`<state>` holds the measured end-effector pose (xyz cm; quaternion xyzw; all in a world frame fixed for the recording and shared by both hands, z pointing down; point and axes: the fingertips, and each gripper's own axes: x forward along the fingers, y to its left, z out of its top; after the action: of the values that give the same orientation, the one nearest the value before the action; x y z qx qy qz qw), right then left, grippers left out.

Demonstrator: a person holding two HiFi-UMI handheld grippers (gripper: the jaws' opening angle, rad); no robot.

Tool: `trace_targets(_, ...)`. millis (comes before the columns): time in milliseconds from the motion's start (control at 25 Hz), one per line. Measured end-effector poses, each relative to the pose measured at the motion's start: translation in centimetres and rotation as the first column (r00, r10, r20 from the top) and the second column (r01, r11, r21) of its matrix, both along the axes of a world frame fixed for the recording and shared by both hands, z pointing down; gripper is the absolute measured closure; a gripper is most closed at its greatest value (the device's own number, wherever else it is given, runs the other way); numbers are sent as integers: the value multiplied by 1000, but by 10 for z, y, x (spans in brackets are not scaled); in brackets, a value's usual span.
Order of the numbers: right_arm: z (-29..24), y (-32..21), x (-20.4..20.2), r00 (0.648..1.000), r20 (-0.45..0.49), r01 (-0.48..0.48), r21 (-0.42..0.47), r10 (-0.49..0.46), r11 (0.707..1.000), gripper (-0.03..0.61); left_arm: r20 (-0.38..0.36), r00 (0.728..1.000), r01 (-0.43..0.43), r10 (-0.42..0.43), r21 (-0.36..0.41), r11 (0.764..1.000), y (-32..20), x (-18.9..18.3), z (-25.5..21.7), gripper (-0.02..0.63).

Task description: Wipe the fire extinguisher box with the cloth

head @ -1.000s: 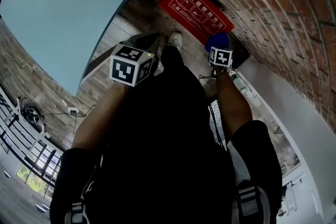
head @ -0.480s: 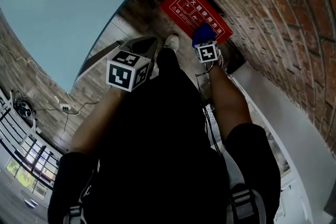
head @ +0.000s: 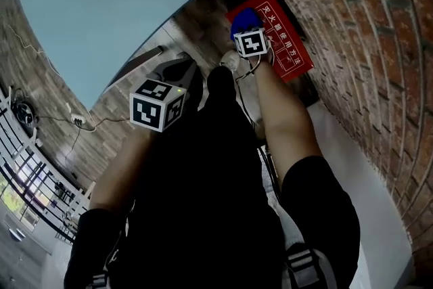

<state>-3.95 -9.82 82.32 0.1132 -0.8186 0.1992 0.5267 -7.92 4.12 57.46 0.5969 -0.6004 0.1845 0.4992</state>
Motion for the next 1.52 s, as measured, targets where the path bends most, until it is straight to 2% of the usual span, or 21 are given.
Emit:
trace_targets(160, 1, -4, -41, 999, 31, 13, 6, -13, 1000, 532, 5, 999, 49, -49, -13, 999, 12, -19, 4, 617)
trace_targets(400, -4, -4, -56, 1000, 16, -2, -11, 2, 1000, 532, -23, 995, 93, -93, -1, 996, 15, -30, 4, 617)
trace_targets(480, -10, -2, -55, 997, 37, -60, -59, 62, 996, 532, -32, 996, 87, -86, 15, 996, 13, -31, 1, 617)
trace_targets(600, -39, -2, -57, 976, 117, -168, -122, 182, 978, 532, -49, 997, 58, -56, 40, 998, 7, -32, -4, 617)
trace_targets(680, -63, -3, -52, 962, 163, -205, -101, 219, 974, 532, -56, 998, 26, -22, 58, 998, 0, -34, -8, 616)
trace_targets(760, -89, -10, -32, 934, 191, -294, -66, 301, 954, 532, -45, 999, -24, 29, 97, 995, -16, -35, -14, 617)
trace_targets(880, -124, -17, 11, 853, 245, -466, -42, 462, 884, 532, 19, 992, -126, 124, 176, 976, -46, -39, -32, 617)
trace_targets(1000, -159, -1, 55, 782, 282, -574, -20, 556, 819, 532, 50, 978, -208, 202, 222, 953, -58, -30, -56, 617)
trace_targets(1080, -188, 9, 85, 726, 322, -643, 4, 608, 766, 532, 70, 960, -281, 272, 256, 925, -64, -15, -71, 617)
trace_targets(1200, -251, 13, 121, 616, 445, -738, 36, 650, 674, 532, 112, 917, -398, 383, 336, 854, -86, 13, -94, 616)
trace_targets(1280, -304, 16, 138, 563, 548, -771, 78, 618, 632, 532, 130, 896, -440, 424, 389, 810, -99, 31, -111, 616)
trace_targets(1400, -379, 25, 164, 523, 648, -814, 187, 553, 550, 532, 142, 875, -472, 462, 459, 753, -108, 59, -145, 617)
trace_targets(1520, -441, 33, 185, 486, 712, -857, 274, 507, 437, 532, 201, 825, -548, 528, 507, 665, -113, 87, -178, 617)
